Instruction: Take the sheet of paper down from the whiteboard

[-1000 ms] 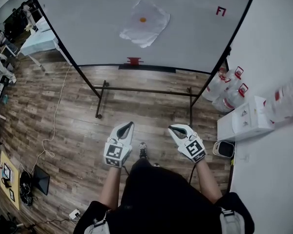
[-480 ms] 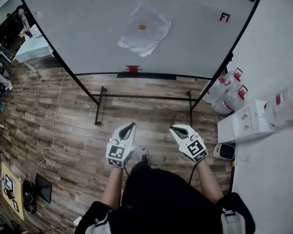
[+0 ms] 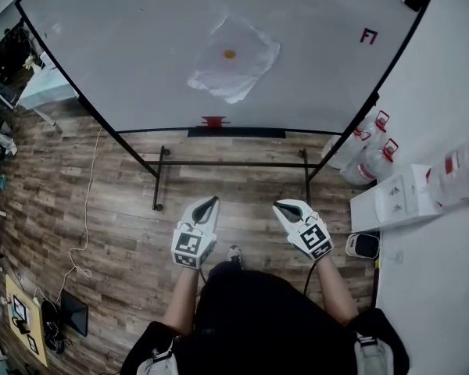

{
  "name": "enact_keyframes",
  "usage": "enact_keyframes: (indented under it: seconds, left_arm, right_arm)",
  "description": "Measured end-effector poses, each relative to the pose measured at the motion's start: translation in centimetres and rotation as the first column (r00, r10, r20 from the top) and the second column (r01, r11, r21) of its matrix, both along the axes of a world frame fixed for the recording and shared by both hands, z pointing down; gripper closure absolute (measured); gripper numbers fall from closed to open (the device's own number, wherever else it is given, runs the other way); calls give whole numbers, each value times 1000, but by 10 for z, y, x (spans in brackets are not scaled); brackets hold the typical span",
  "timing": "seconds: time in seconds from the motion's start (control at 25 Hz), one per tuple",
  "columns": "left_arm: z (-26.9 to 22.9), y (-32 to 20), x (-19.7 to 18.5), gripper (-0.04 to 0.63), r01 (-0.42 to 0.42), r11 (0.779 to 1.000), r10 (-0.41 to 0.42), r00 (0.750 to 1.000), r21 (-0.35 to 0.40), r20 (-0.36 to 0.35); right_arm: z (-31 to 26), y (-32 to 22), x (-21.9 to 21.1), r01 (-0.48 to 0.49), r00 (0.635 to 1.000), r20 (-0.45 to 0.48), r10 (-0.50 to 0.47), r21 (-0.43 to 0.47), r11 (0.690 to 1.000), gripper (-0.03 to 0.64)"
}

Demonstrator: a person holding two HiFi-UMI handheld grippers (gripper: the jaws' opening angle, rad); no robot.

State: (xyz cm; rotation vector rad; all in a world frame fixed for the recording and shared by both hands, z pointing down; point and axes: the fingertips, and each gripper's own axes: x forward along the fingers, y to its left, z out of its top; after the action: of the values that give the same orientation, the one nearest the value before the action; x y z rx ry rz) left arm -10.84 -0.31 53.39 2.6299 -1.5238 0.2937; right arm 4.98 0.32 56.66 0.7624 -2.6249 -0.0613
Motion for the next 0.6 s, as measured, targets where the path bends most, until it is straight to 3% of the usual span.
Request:
enact_keyframes:
  seconds: [0.6]
  left_arm:
    - [12, -52, -27, 584, -67, 998, 67, 998, -19, -4]
  right_arm:
    - [8, -56, -37, -76, 997, 4, 76, -32, 997, 614]
